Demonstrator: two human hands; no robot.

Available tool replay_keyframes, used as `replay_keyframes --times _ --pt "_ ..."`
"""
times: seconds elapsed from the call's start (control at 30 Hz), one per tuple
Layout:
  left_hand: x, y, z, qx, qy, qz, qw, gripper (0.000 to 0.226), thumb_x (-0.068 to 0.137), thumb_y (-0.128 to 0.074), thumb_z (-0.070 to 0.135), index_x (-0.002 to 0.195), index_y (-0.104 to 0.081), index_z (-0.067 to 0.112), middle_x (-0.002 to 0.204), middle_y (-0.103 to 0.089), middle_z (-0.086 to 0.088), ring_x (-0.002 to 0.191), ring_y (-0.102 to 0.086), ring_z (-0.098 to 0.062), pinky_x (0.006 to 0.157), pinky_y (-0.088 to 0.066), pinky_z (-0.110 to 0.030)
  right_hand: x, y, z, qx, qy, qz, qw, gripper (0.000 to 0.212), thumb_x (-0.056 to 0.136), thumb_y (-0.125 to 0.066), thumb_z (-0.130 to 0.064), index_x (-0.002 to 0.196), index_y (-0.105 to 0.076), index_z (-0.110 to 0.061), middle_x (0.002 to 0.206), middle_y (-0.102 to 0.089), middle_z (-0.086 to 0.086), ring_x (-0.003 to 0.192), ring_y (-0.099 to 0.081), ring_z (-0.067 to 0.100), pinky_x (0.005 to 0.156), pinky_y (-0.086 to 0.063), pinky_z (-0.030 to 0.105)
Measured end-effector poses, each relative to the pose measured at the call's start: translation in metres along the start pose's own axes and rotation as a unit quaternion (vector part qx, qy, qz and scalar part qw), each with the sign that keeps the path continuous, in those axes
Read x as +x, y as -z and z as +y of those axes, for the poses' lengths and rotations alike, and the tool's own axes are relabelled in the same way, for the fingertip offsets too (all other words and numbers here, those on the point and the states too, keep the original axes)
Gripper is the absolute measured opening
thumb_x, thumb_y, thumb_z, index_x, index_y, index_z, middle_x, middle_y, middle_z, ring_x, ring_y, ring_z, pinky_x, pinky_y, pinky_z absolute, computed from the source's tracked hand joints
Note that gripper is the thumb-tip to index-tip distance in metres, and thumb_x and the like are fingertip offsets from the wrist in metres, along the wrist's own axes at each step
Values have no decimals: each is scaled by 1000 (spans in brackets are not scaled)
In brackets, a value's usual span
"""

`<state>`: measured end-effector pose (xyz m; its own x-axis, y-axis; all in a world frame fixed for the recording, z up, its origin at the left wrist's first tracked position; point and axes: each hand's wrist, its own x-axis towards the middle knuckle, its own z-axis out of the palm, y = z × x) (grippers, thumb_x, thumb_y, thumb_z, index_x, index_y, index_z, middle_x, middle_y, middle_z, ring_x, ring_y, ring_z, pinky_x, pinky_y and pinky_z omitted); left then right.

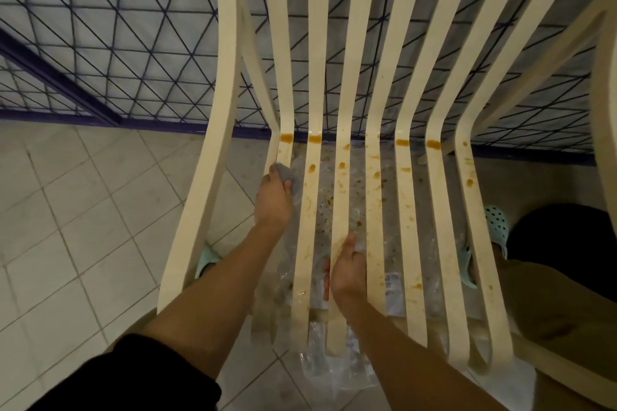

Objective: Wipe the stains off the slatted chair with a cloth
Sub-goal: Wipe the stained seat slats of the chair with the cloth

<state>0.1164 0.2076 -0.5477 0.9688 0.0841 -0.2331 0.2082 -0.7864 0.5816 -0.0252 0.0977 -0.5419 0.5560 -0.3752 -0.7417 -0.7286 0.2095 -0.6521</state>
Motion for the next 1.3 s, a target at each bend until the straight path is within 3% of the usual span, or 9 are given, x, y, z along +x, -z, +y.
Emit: replay_keyframes --times 0.1,0.2,0.3,0.47,0.63,0.73,0.8,1.03,1.3 --pt "19 10 16 -46 -8 34 998 24 103 -40 17 118 -51 3 100 -61 -15 94 -60 -29 74 -43 -30 2 -1 4 1 -6 -1 1000 97 91 -17 -71 76 -61 14 51 -56 17 33 -52 26 35 -43 26" --pt "49 18 34 -97 -14 69 993 21 105 -36 17 110 -55 12 92 -61 -8 88 -56 -23 66 -36 -19 3 -1 3 3 -4 -5 1000 89 89 -15 -71 67 -59 4 48 -53 16 32 -49 25 34 -42 24" --pt "84 14 47 -71 11 45 996 36 105 -34 25 126 -50 1 112 -62 -20 105 -59 -33 80 -42 -29 2 -2 4 7 0 13 1000 82 91 -19 -68 63 -55 0 45 -51 14 30 -46 23 34 -42 26" --pt "114 -5 53 3 59 -25 998 40 106 -31 25 130 -41 -4 127 -52 -26 114 -54 -38 80 -40 -33 6 -3 6 22 -2 -5 1000 80 94 -21 -65 65 -57 1 44 -49 12 31 -46 24 36 -44 32" --pt "110 -6 40 59 66 -52 995 41 106 -30 28 125 -45 -5 123 -56 -26 111 -56 -40 81 -42 -38 6 0 3 8 8 8 1000 81 96 -20 -62 66 -59 2 45 -48 14 30 -46 23 33 -41 24" --pt "101 -6 33 20 50 -77 996 46 102 -35 31 120 -50 -9 117 -59 -26 109 -58 -41 89 -45 -45 6 0 3 -3 8 11 1000 83 95 -19 -63 67 -59 4 46 -50 15 31 -49 25 35 -43 26" --pt "94 -3 29 -7 80 -74 994 48 100 -33 35 121 -52 -4 118 -60 -22 109 -58 -38 91 -46 -44 5 0 4 -11 9 17 1000 83 97 -19 -61 65 -59 3 45 -50 15 31 -48 25 36 -44 27" --pt "50 4 22 44 105 -80 990 44 106 -23 35 124 -47 3 121 -58 -19 108 -57 -34 80 -40 -35 4 1 0 -27 1 15 1000 82 96 -17 -63 68 -57 3 49 -50 18 30 -47 26 32 -40 24" --pt "-12 9 5 76 106 -71 989 42 106 -24 37 119 -47 4 114 -61 -19 104 -59 -37 78 -42 -38 1 0 2 -19 8 2 1000 80 98 -17 -60 63 -56 1 57 -52 22 33 -45 27 33 -41 26"
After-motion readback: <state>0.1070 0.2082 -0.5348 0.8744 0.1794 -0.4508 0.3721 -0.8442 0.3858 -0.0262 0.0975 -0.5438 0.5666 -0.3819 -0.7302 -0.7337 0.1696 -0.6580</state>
